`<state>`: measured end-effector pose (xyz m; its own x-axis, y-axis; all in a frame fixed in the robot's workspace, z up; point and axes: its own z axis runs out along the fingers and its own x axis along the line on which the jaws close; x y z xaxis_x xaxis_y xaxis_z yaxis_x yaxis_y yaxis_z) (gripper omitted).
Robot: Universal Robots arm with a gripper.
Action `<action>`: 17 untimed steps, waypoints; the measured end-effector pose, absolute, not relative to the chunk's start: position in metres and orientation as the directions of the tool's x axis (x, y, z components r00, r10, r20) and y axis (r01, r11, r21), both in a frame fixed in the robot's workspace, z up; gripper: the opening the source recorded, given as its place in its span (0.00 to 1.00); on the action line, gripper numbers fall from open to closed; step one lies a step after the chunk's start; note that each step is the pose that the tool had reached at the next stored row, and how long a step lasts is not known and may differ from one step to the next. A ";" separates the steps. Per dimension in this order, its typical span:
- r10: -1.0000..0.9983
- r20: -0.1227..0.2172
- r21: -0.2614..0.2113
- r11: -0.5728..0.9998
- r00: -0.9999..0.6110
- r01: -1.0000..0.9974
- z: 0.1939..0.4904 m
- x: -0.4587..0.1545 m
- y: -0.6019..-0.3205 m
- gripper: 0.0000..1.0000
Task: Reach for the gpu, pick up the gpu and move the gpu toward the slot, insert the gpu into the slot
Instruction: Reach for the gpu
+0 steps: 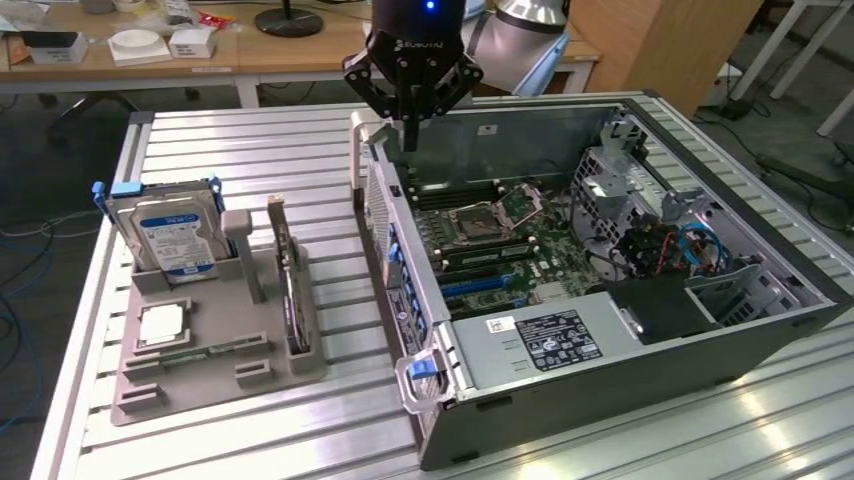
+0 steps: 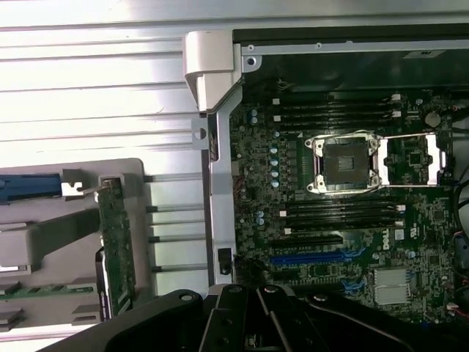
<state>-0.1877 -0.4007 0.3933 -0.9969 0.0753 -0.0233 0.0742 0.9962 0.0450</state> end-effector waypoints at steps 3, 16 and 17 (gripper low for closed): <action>0.075 -0.023 0.045 0.996 -0.997 0.074 0.393 -0.190 -0.401 0.10; 0.075 -0.023 0.045 0.996 -0.997 0.074 0.393 -0.198 -0.401 0.10; 0.075 -0.023 0.045 0.996 -0.997 0.074 0.393 -0.199 -0.402 0.10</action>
<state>-0.1991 -0.4015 0.3933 -0.9969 0.0753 -0.0233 0.0742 0.9962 0.0451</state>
